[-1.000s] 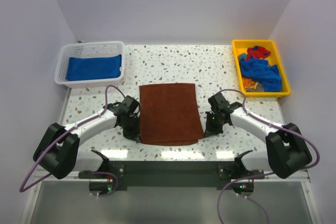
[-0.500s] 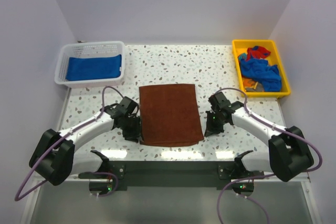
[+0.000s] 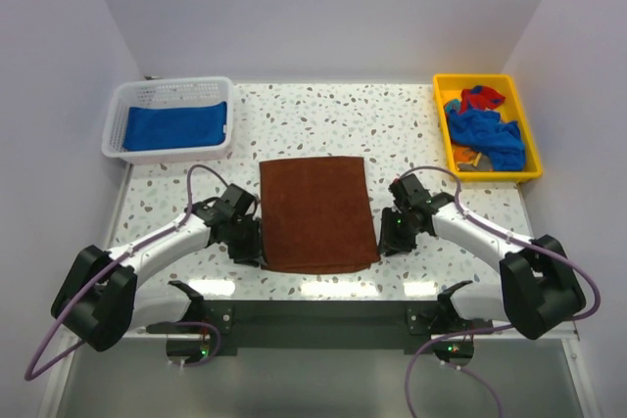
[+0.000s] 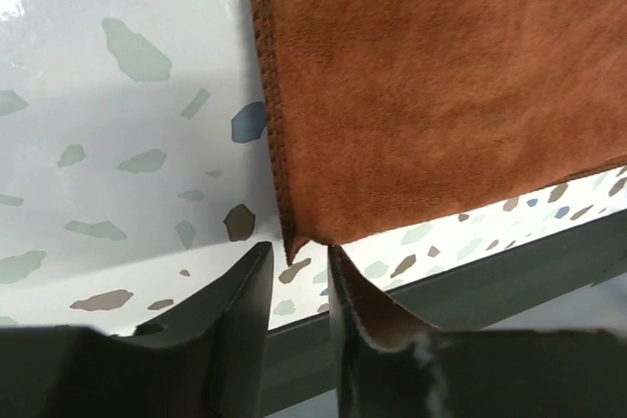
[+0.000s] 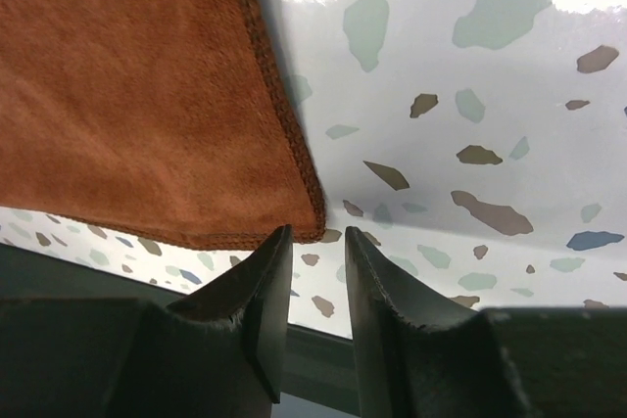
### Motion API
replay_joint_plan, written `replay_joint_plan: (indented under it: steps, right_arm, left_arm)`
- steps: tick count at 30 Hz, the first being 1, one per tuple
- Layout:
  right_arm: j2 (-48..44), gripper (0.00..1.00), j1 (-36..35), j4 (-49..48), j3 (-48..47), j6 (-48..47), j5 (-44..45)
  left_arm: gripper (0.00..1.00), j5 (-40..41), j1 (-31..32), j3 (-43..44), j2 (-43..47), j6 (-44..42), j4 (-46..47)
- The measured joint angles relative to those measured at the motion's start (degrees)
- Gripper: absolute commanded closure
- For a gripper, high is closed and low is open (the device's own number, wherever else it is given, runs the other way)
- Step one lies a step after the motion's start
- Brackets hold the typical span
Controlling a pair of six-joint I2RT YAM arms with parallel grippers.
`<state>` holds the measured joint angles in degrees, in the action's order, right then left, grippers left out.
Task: Fold and stack the towels
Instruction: Fold the towel
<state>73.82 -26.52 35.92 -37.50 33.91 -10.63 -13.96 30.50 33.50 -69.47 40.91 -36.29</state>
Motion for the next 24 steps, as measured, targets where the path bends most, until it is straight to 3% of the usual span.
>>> replay_joint_plan:
  steps: [8, 15, 21, 22, 24]
  right_arm:
    - [0.94, 0.64, -0.11, -1.84, 2.47, 1.22, -1.14]
    - [1.57, 0.64, -0.76, -3.23, 2.78, 2.05, -1.49]
    - [2.56, 0.78, -2.16, -4.11, 2.73, 2.67, -2.12]
    - [2.8, 0.87, -2.36, -4.13, 2.67, 2.75, -2.16]
    - [3.26, 0.96, -2.69, -4.15, 2.6, 2.91, -2.1]
  left_arm:
    - [0.85, -0.11, 0.02, -1.53, -0.37, 0.28, 1.66]
    - [0.94, -0.11, 0.02, -1.77, -0.37, 0.31, 2.64]
    - [0.98, -0.02, 0.02, -2.62, -0.37, 0.28, 2.82]
    - [0.98, 0.02, 0.02, -2.67, -0.37, 0.28, 2.82]
    - [1.0, 0.07, 0.02, -2.69, -0.37, 0.28, 2.82]
